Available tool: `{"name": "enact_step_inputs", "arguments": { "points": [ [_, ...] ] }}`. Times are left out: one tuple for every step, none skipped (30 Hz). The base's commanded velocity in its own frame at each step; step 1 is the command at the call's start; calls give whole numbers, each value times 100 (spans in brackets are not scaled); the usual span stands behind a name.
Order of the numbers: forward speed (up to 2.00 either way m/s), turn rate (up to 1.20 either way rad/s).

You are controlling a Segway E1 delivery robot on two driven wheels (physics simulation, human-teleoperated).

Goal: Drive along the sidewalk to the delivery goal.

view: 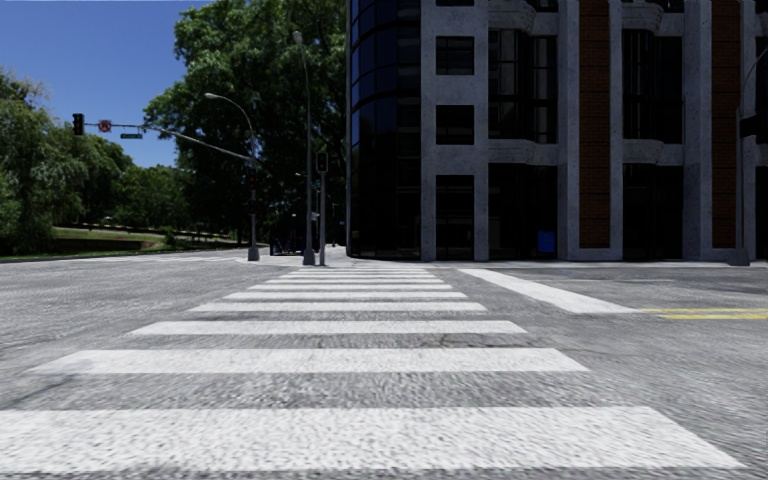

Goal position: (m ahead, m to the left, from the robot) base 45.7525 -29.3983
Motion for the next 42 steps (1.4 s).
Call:
{"name": "enact_step_inputs", "arguments": {
  "points": [
    [200,0],
    [200,0],
    [200,0],
    [200,0],
    [200,0],
    [200,0],
    [200,0],
    [200,0],
    [200,0],
    [200,0],
    [200,0],
    [200,0],
    [200,0],
    [200,0],
    [200,0],
    [200,0],
    [200,1],
    [200,1],
    [200,4],
    [200,9],
    [200,13],
    [200,14],
    [200,14],
    [200,14],
    [200,15],
    [200,15],
    [200,15],
    [200,15],
    [200,12],
    [200,2],
    [200,2],
    [200,0],
    [200,0],
    [200,0],
    [200,0],
    [200,0],
    [200,0],
    [200,0],
    [200,0],
    [200,0],
    [200,0],
    [200,0]
  ]
}}
